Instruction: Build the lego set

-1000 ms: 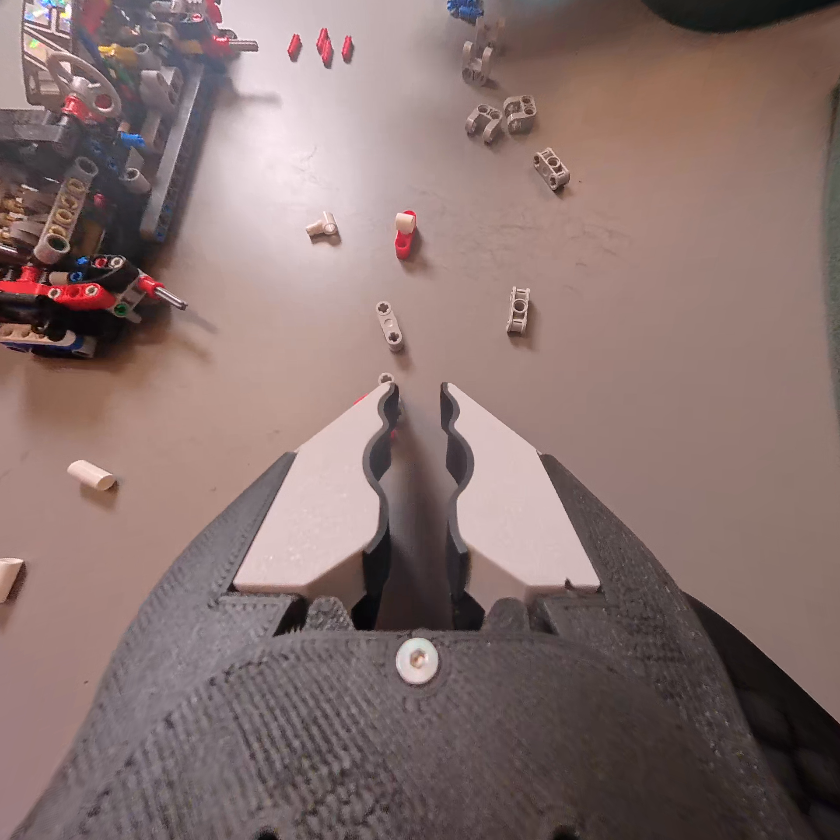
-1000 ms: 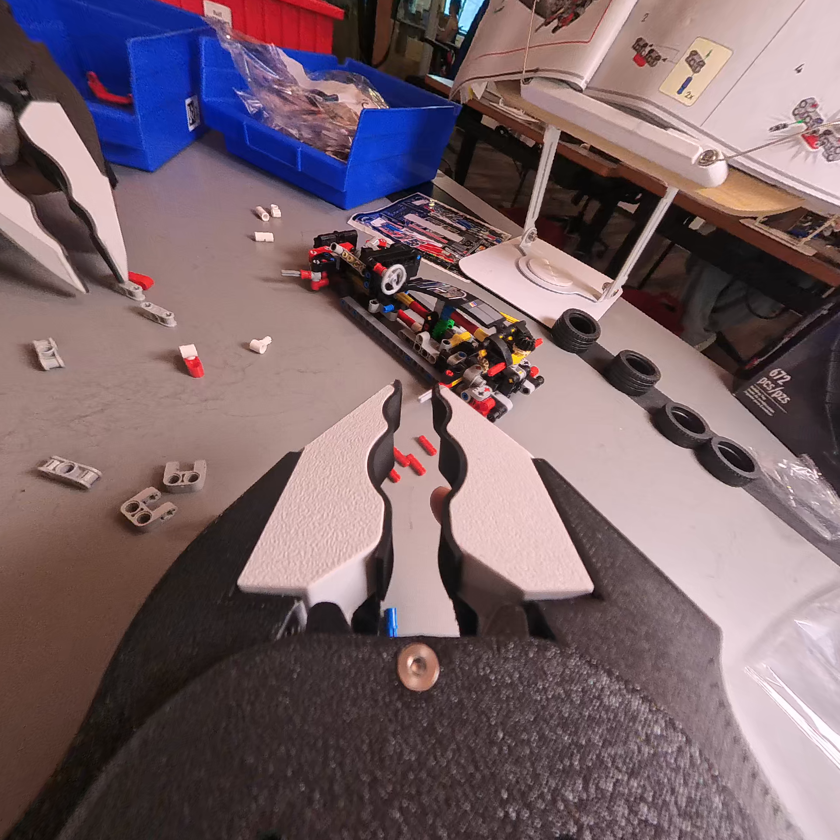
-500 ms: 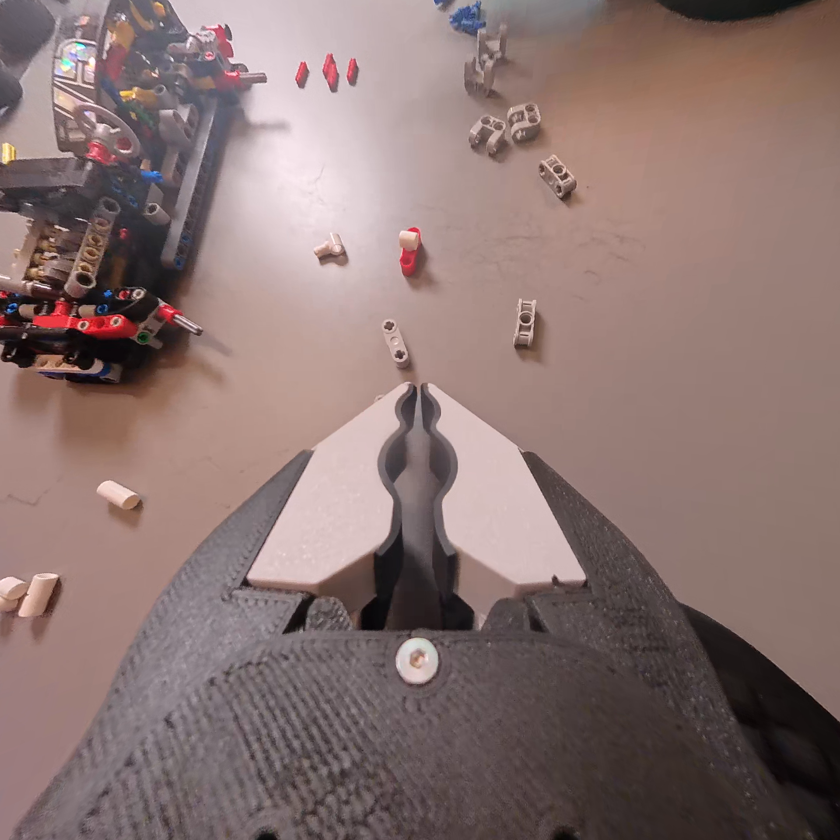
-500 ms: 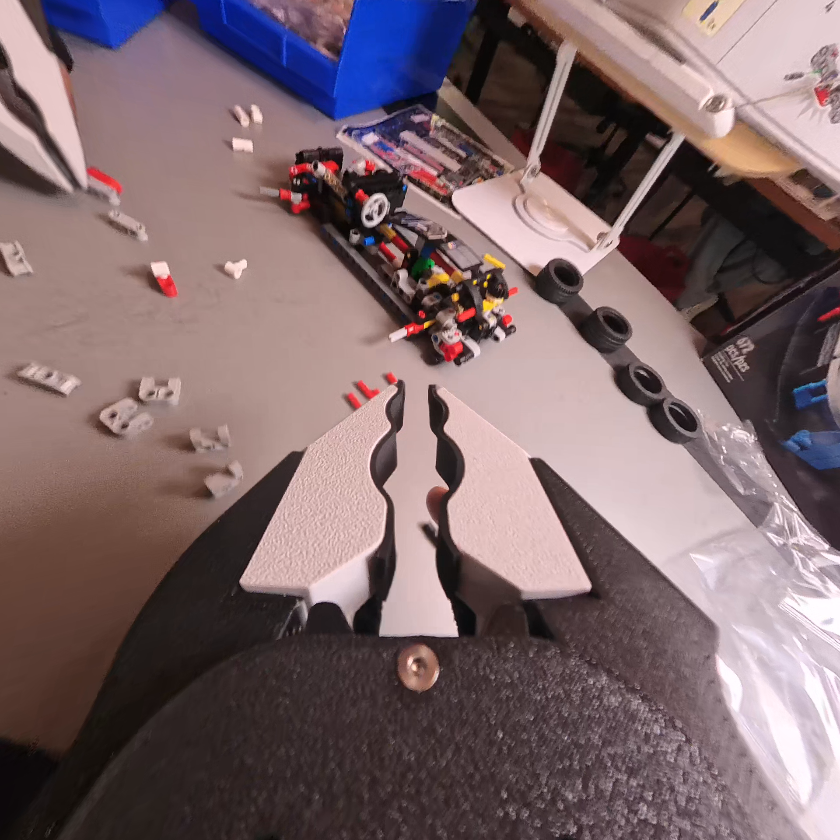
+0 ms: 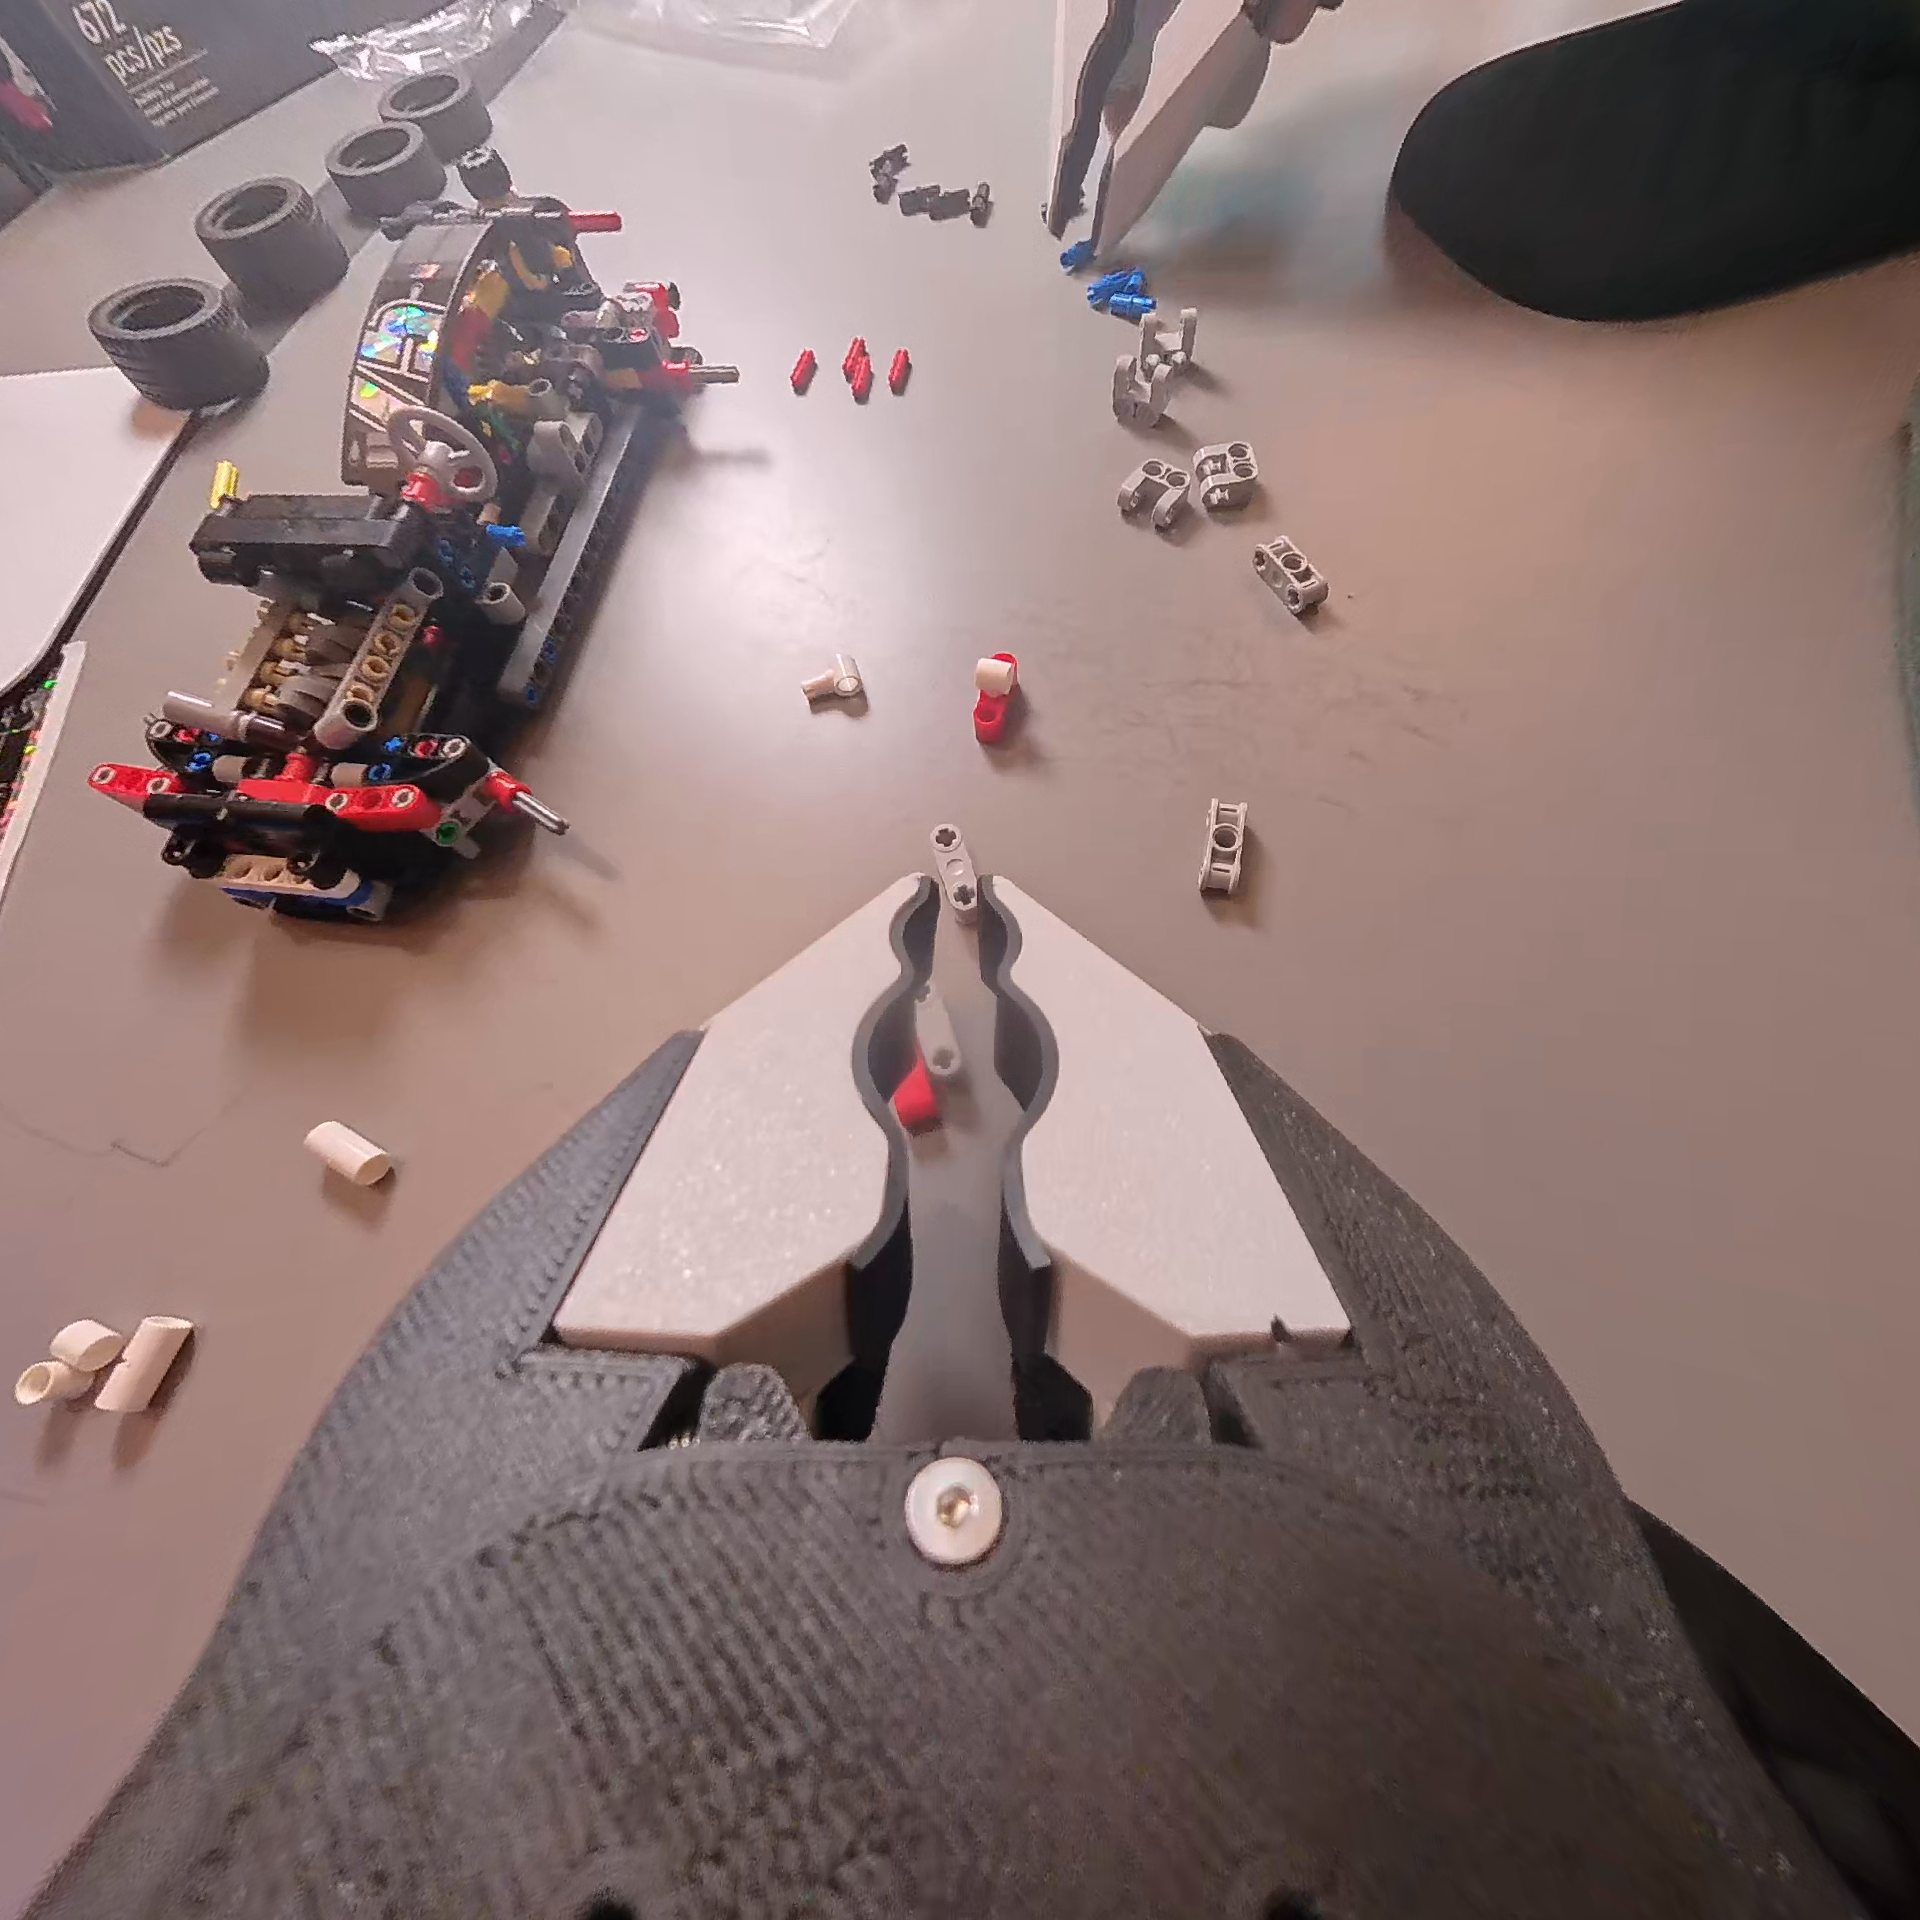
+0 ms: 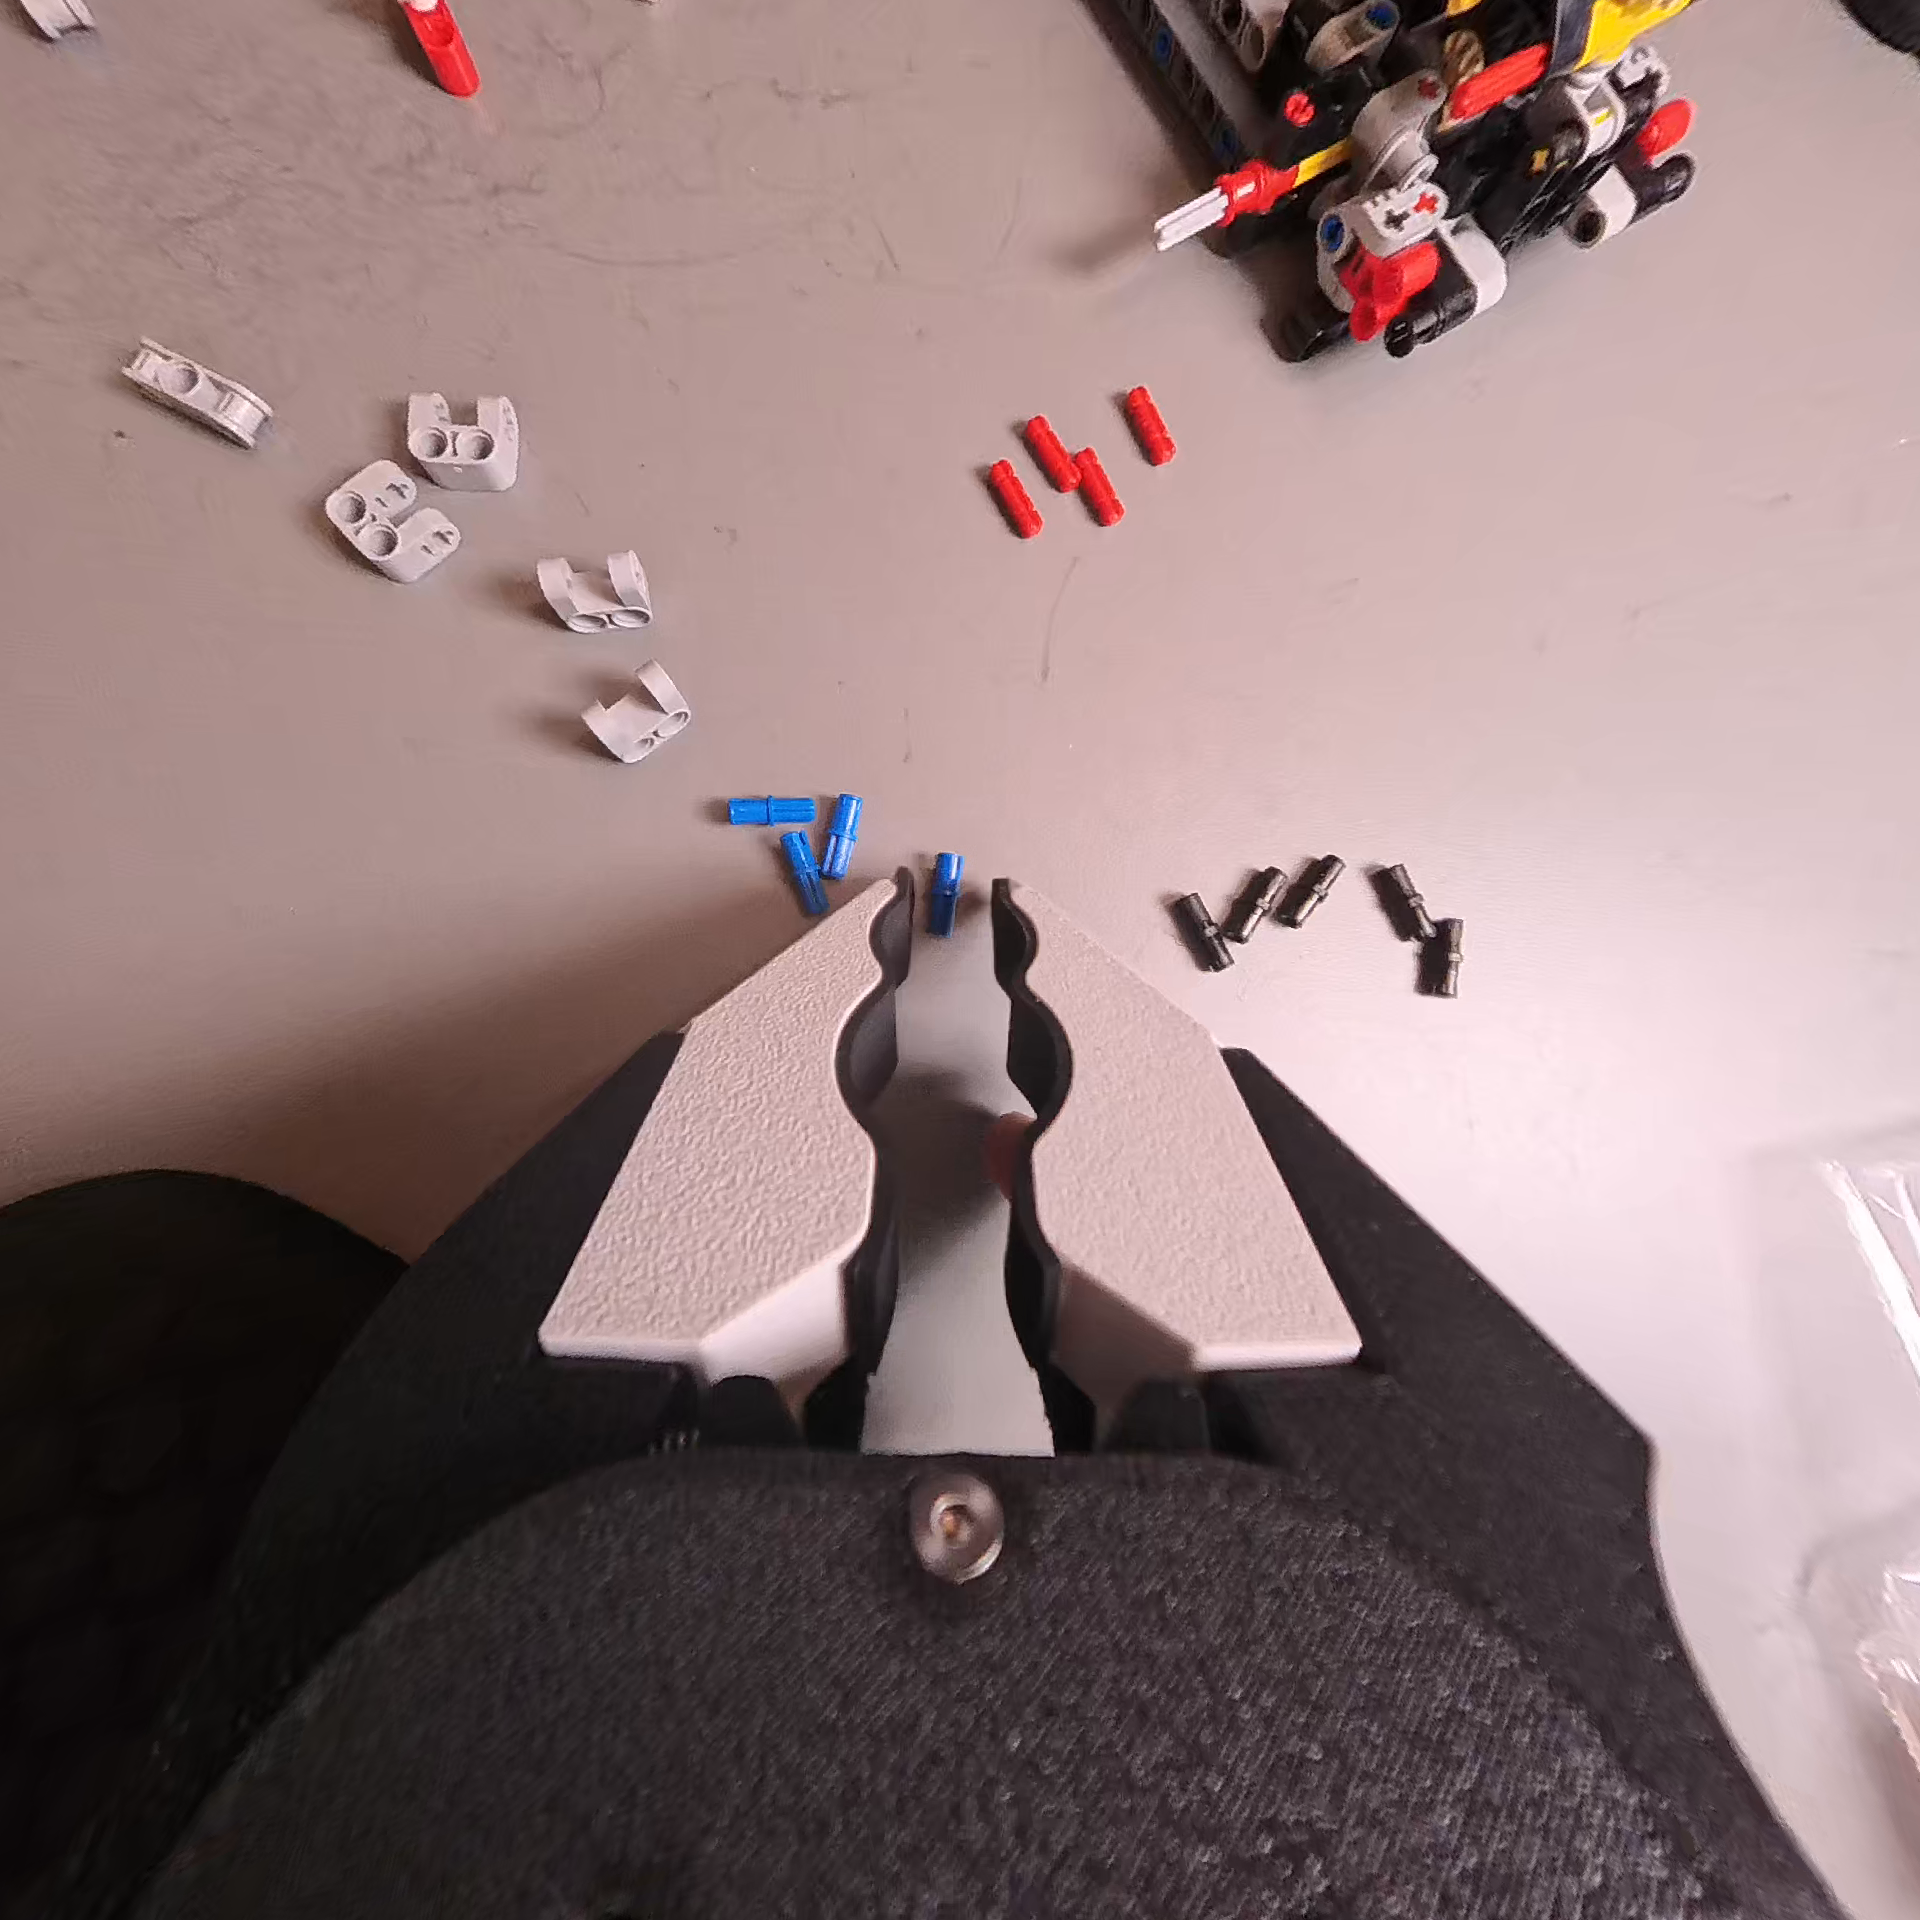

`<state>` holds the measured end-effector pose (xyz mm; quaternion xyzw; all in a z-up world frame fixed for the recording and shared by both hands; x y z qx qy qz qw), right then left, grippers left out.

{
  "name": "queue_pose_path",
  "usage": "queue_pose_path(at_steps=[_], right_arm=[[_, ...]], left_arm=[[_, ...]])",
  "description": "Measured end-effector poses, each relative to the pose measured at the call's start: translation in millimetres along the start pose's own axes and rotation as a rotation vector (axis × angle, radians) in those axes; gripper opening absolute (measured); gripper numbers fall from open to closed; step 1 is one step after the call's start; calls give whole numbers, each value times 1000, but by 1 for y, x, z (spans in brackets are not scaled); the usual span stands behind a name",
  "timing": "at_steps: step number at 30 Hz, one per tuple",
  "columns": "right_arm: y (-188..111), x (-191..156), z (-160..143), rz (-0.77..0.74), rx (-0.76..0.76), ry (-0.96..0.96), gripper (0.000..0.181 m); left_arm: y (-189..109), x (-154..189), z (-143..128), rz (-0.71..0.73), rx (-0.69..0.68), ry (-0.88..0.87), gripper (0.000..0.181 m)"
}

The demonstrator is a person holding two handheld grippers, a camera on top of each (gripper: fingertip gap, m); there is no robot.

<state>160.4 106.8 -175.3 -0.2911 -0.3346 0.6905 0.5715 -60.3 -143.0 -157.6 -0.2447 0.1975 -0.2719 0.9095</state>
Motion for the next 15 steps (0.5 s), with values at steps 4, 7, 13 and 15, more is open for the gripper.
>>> queue_pose_path(at_steps=[4,7,13,15], right_arm=[[2,-3,0,8,-19,-13,10],[2,-6,0,1,-32,-32,4],[-4,-17,24,61,152,-43,3],[-15,-28,53,104,376,-28,3]], left_arm=[[1,1,4,1,33,-18,6],[3,2,7,5,55,-32,7],[7,0,19,44,151,-85,9],[9,-3,25,72,202,-112,10]])
Point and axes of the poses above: each gripper's, where its closed fingertips meet, y out along the fingers, z out of its top, x = y × z across the jaws, the point moved 6 cm from there along -y, back along the fingers, and after that the axes turned 10 degrees about y, right-handed, at the moved point
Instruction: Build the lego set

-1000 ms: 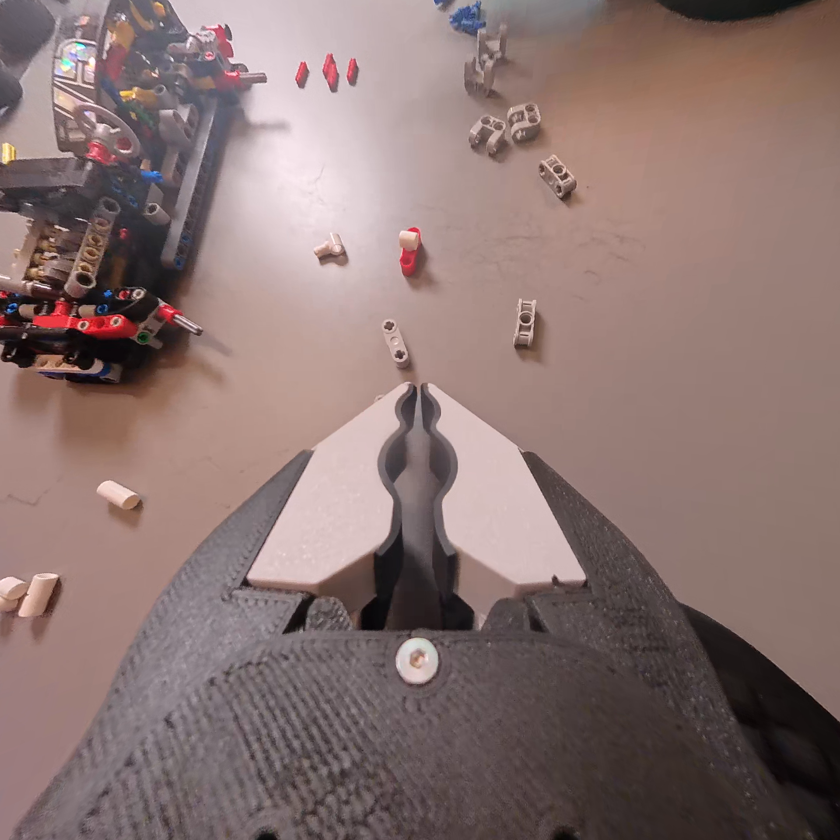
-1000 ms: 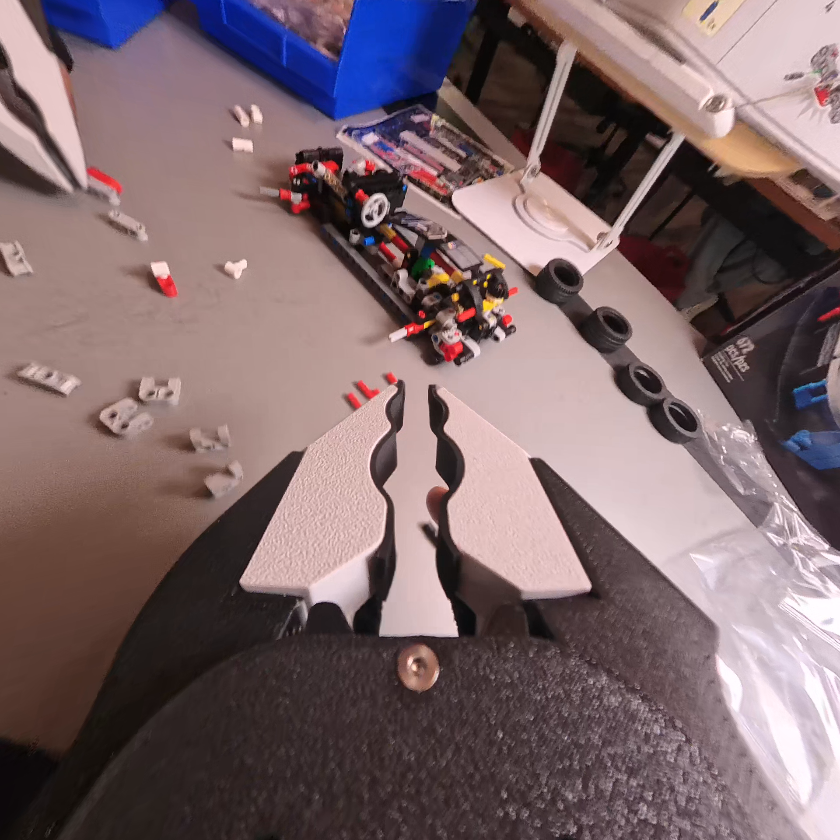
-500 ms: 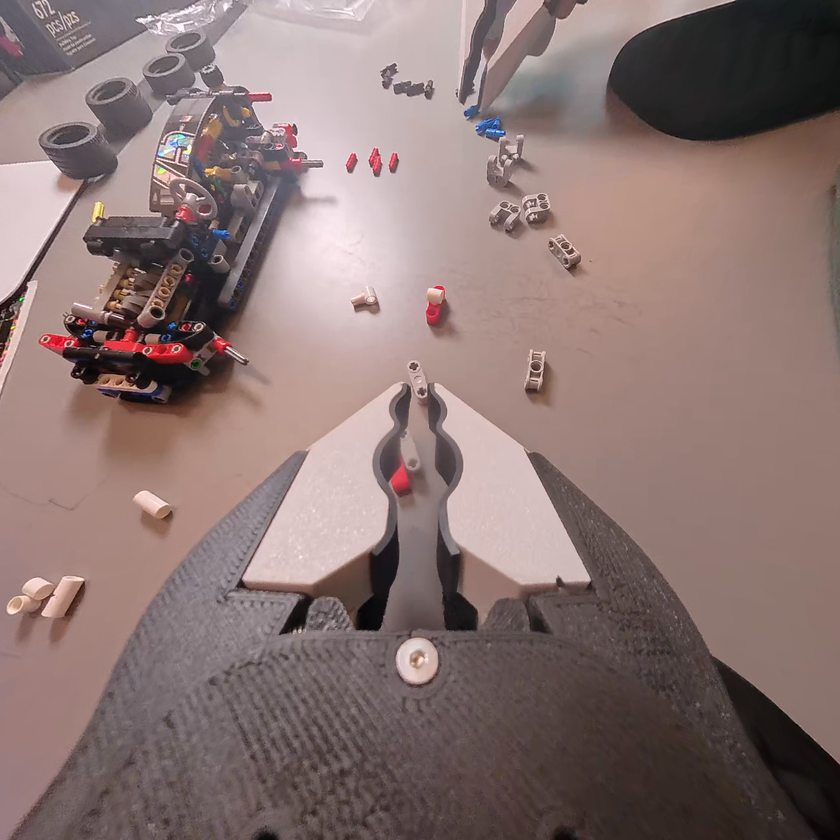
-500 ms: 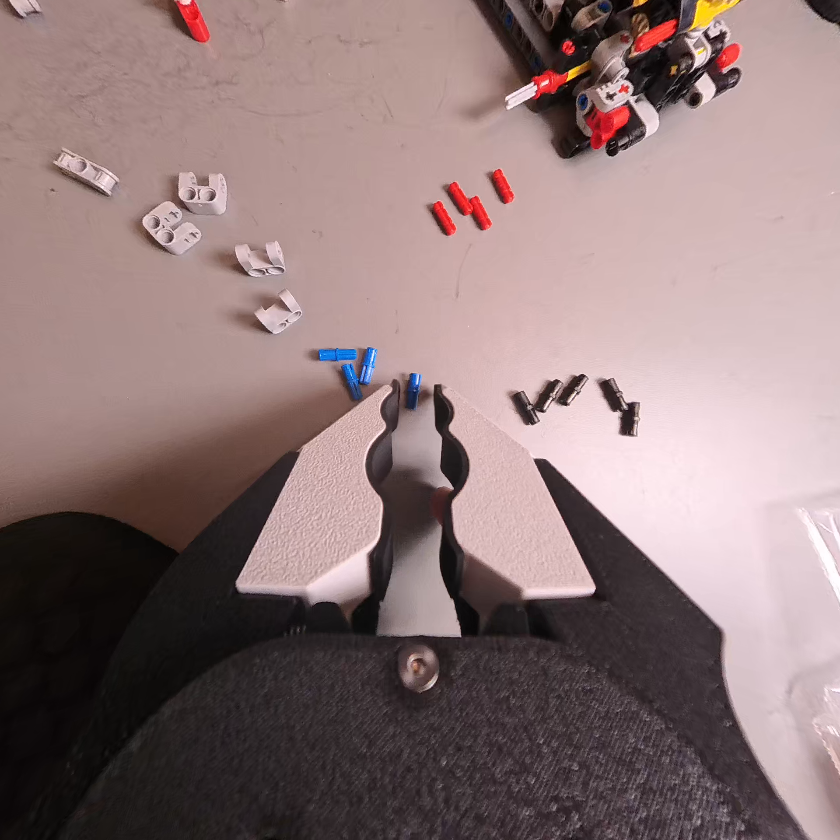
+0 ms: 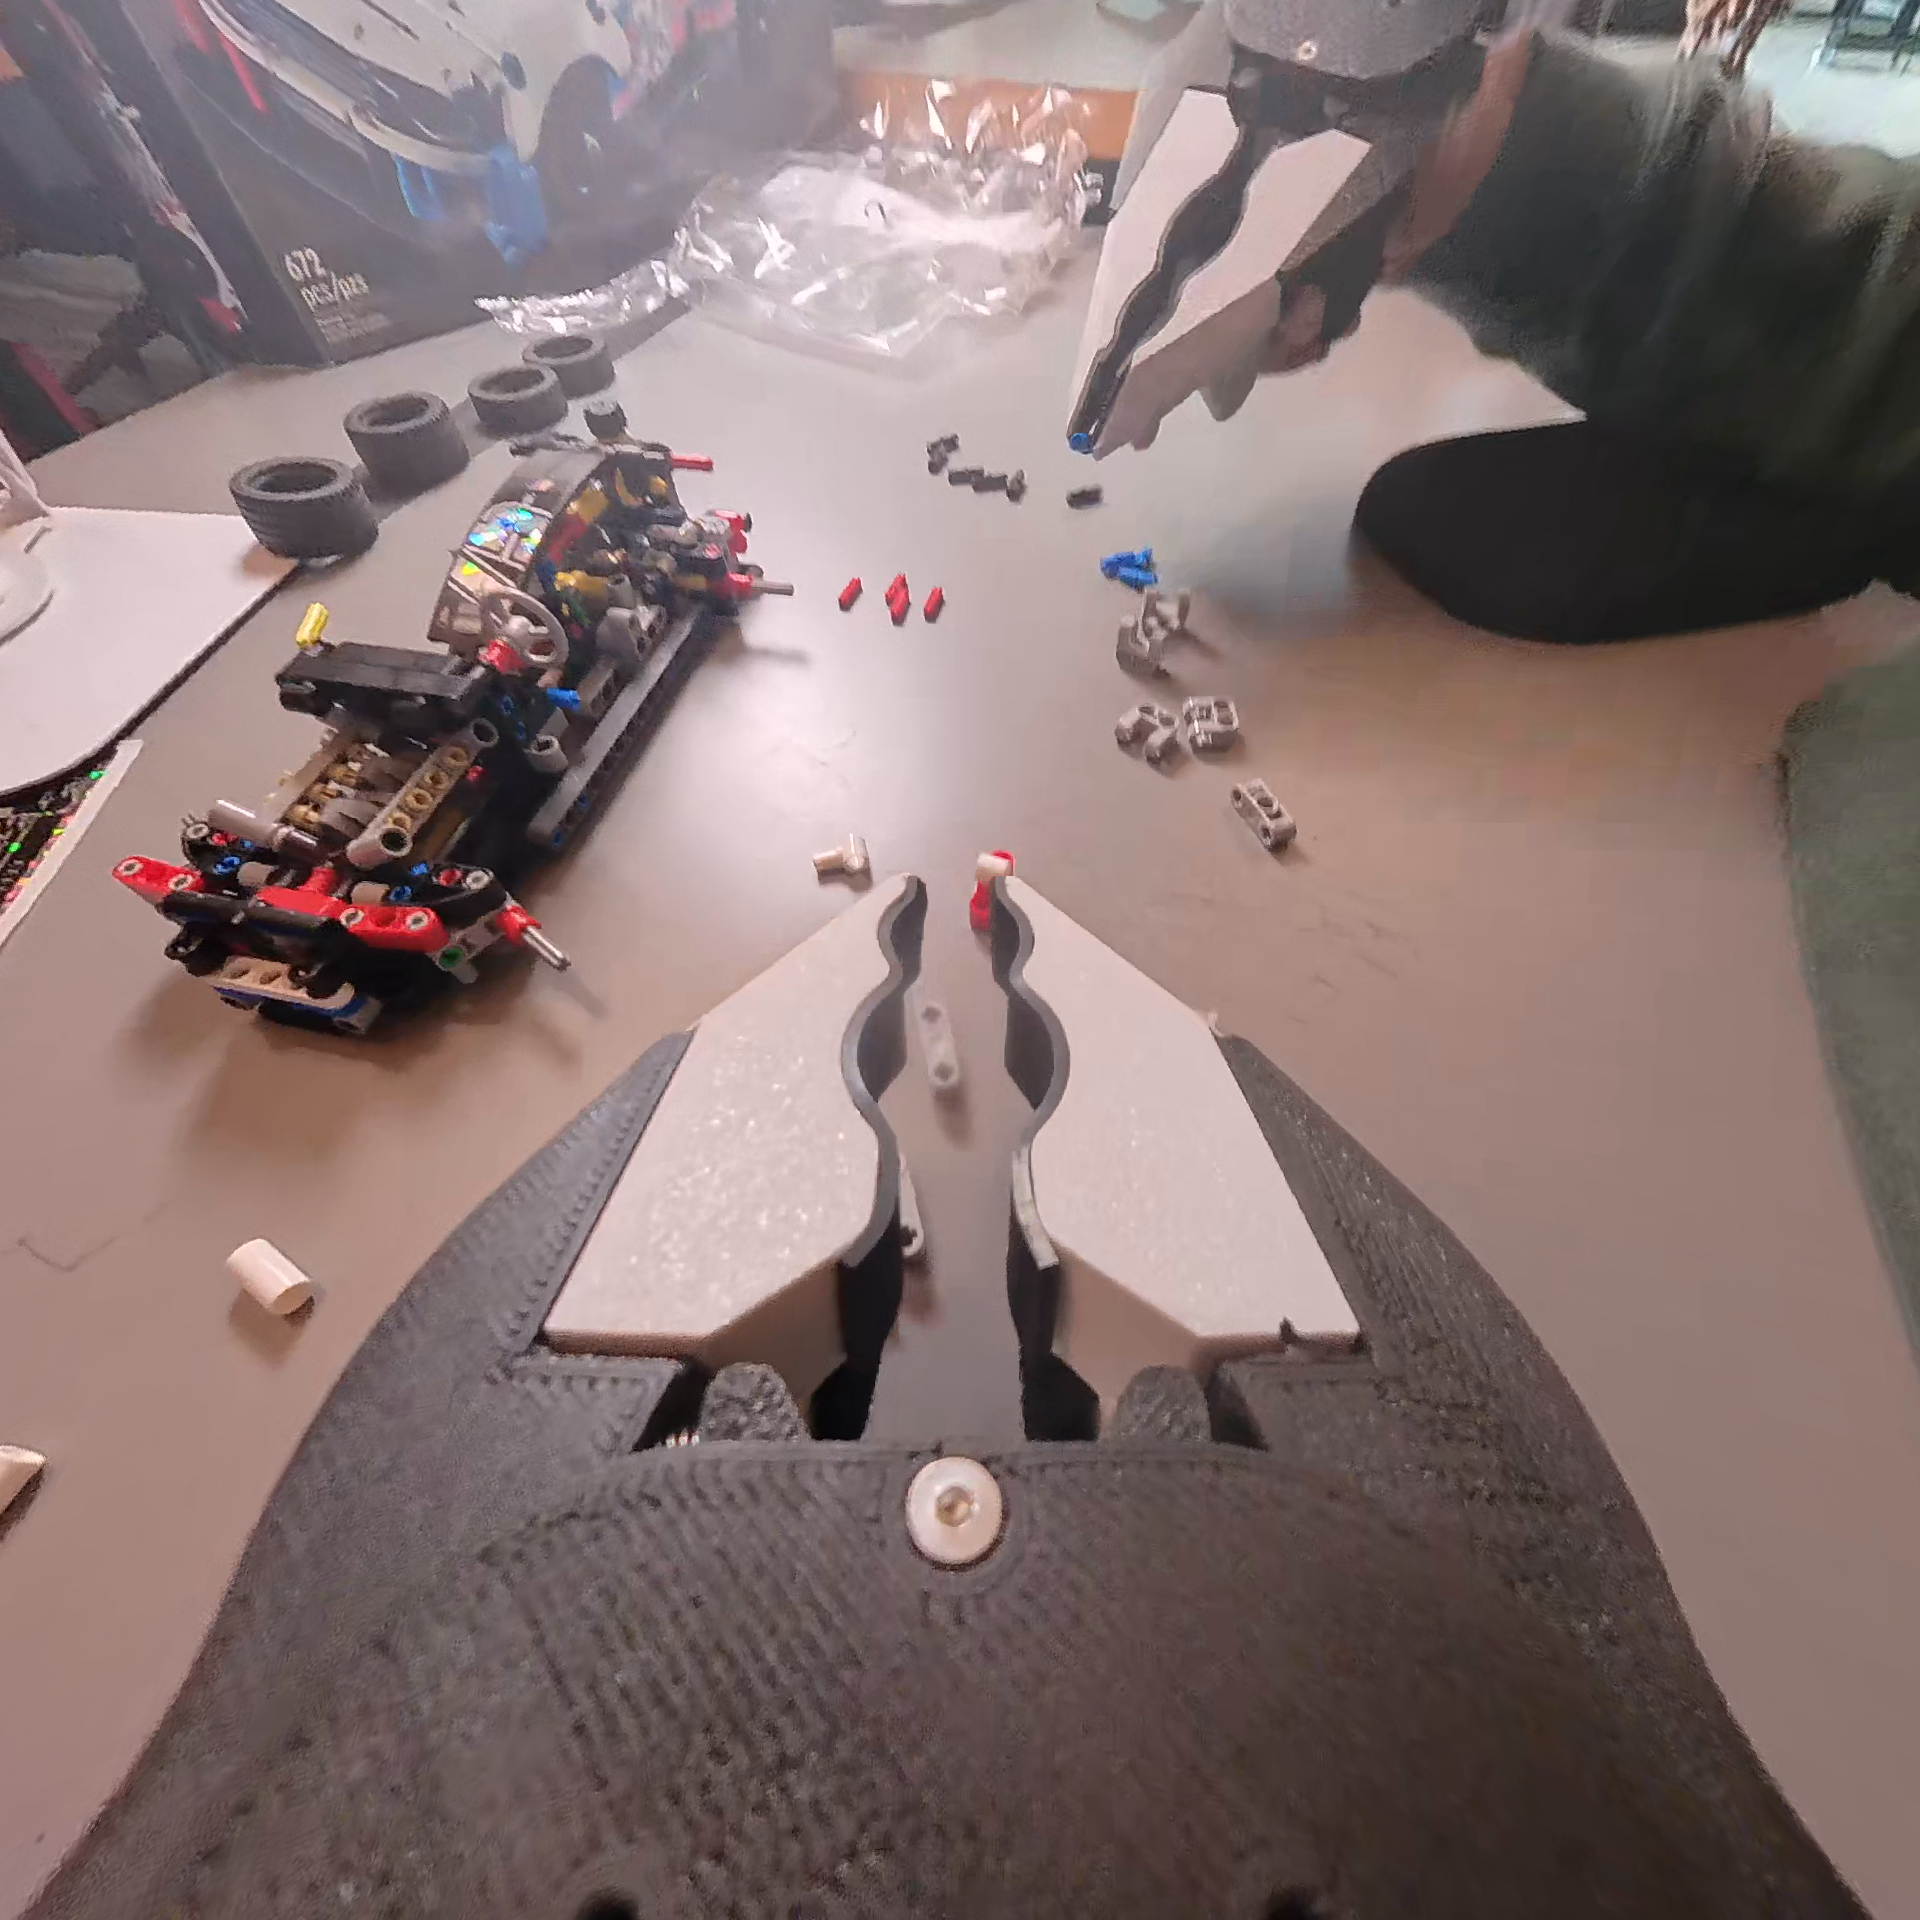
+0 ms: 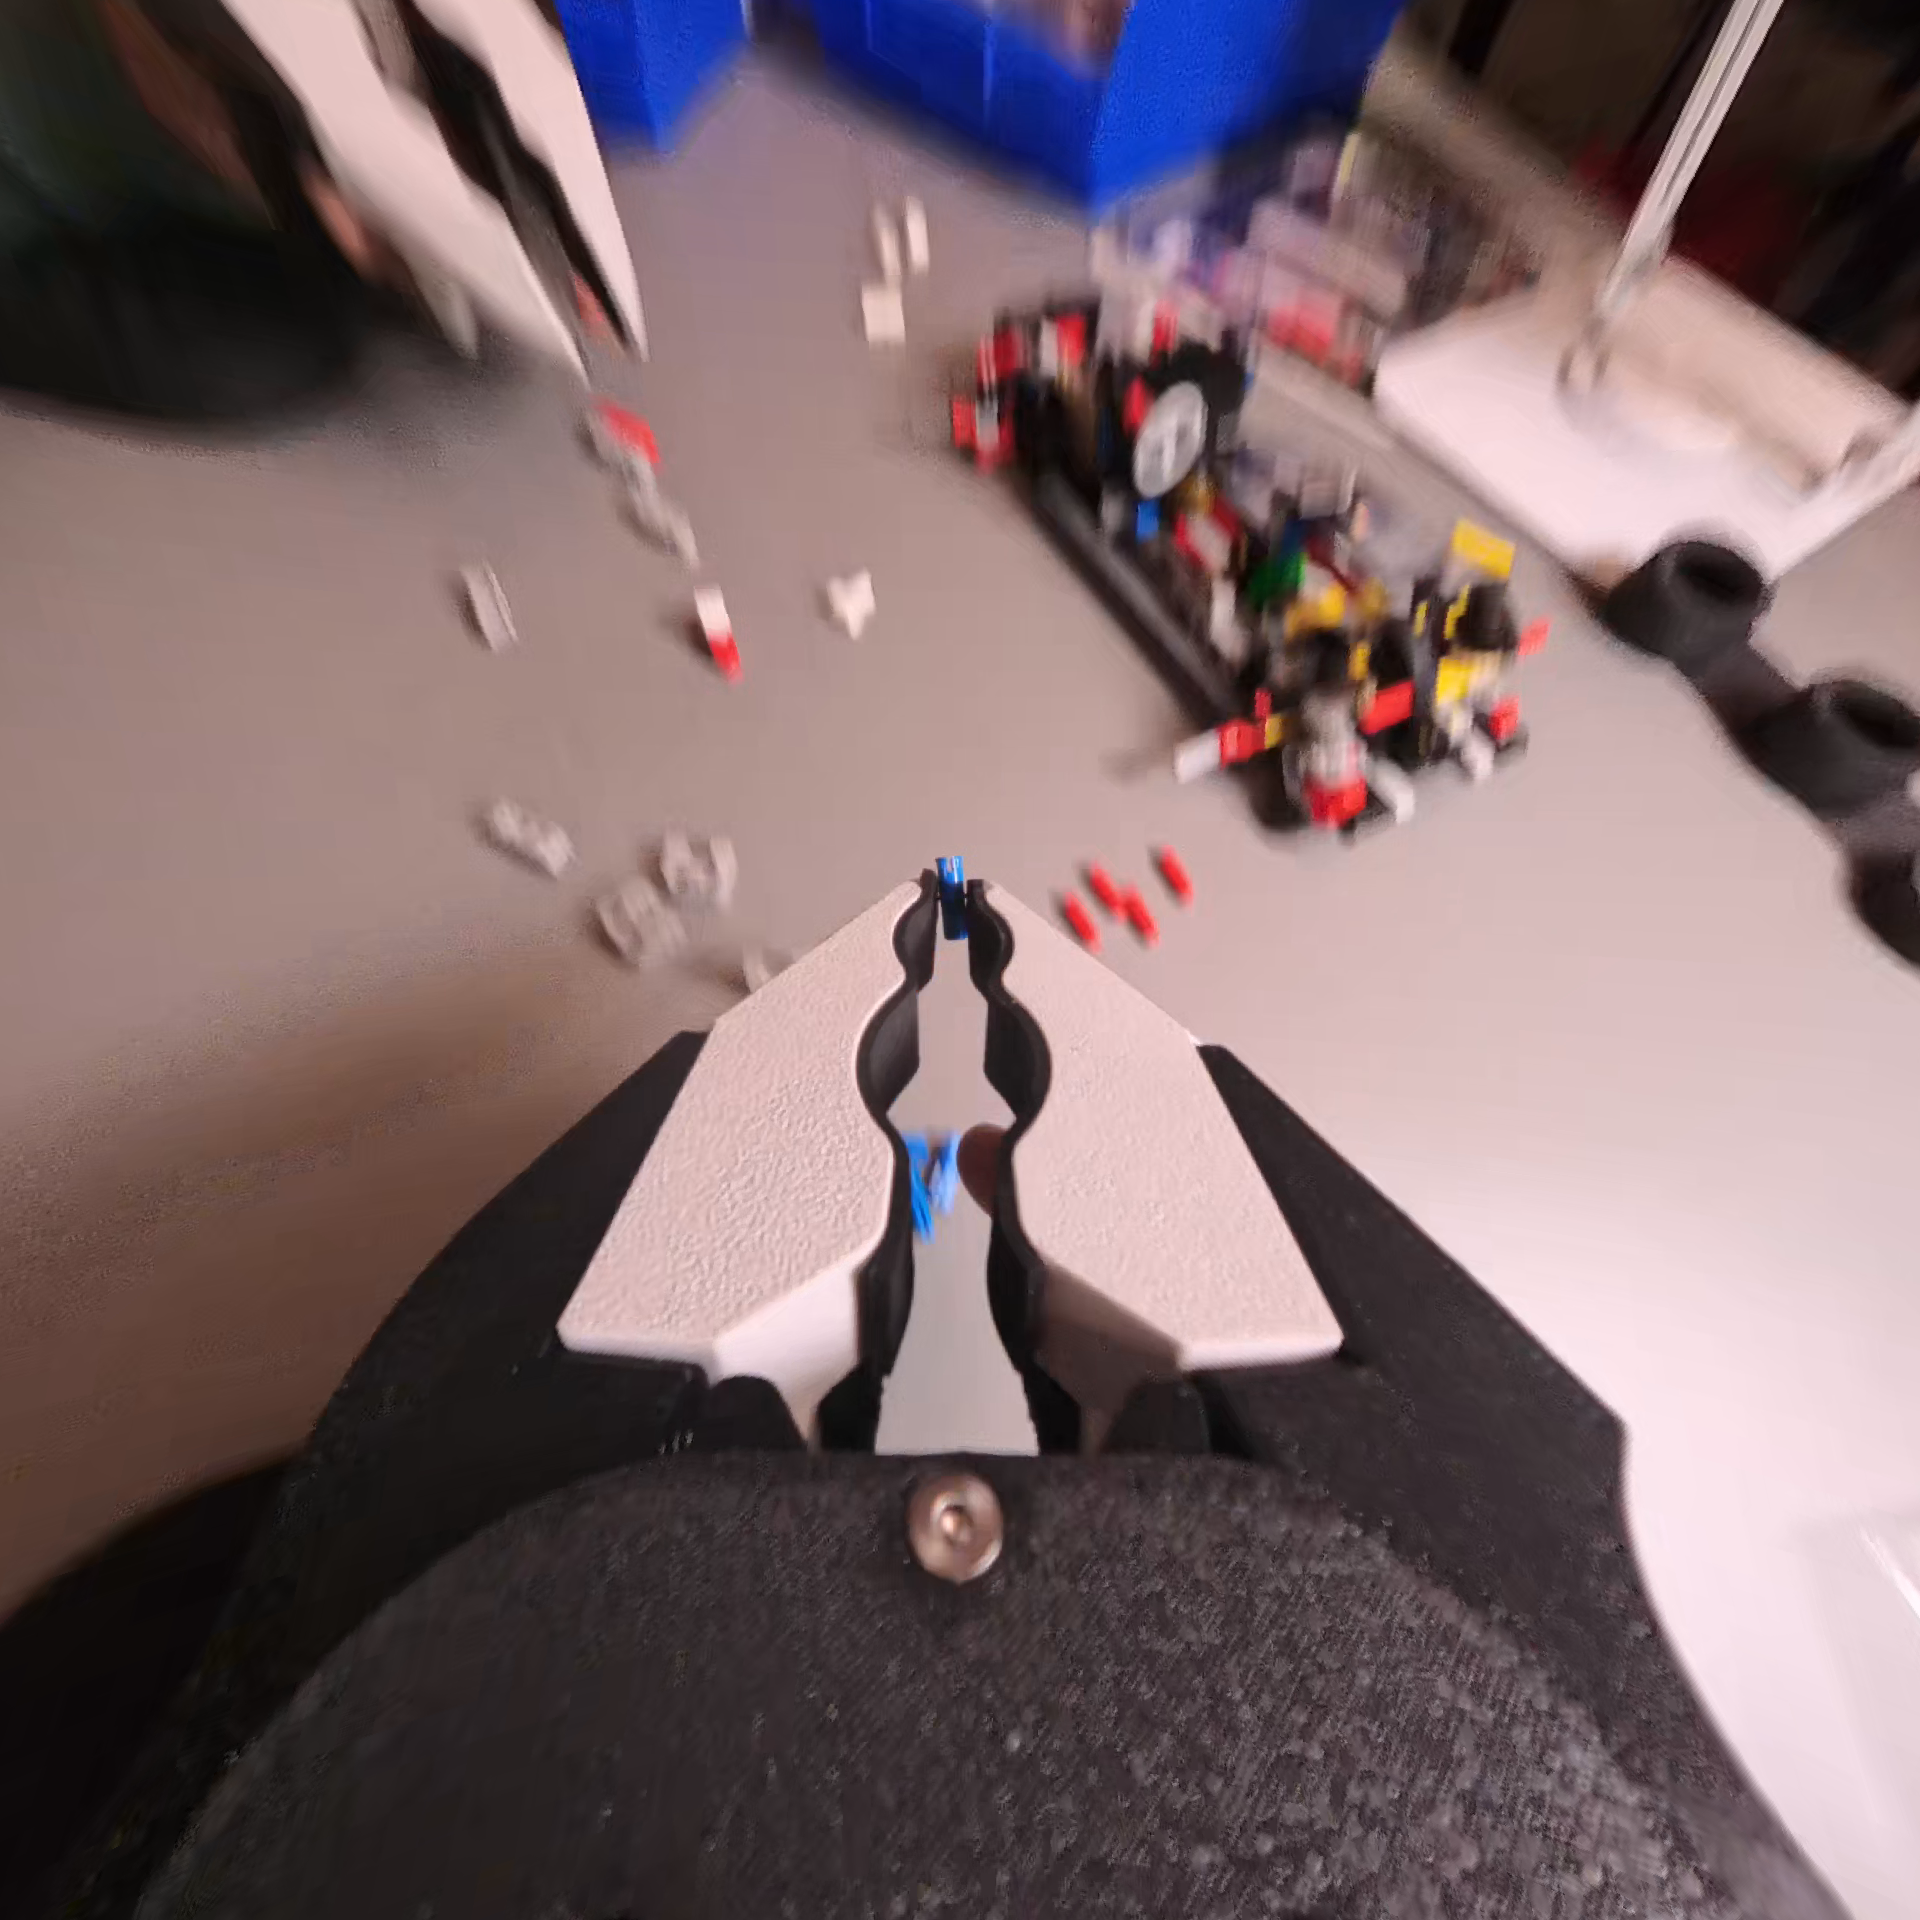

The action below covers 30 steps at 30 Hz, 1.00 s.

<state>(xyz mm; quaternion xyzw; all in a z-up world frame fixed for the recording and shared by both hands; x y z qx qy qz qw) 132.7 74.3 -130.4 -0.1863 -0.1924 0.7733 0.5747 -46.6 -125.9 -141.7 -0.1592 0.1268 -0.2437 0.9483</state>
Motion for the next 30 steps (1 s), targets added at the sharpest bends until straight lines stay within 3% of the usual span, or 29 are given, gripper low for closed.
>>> queue_pose_path(at_steps=[3,9,15,24,30], right_arm=[[10,-19,37,69,289,70,3],[50,-54,69,182,517,260,3],[67,-60,81,277,639,515,3],[74,-57,72,400,658,676,4],[75,-58,72,433,679,700,3]], left_arm=[[8,1,12,26,74,-34,14],[28,4,35,75,163,-14,25],[45,-5,57,139,204,69,29],[36,-9,55,197,233,77,0],[35,-3,60,152,282,39,14]])
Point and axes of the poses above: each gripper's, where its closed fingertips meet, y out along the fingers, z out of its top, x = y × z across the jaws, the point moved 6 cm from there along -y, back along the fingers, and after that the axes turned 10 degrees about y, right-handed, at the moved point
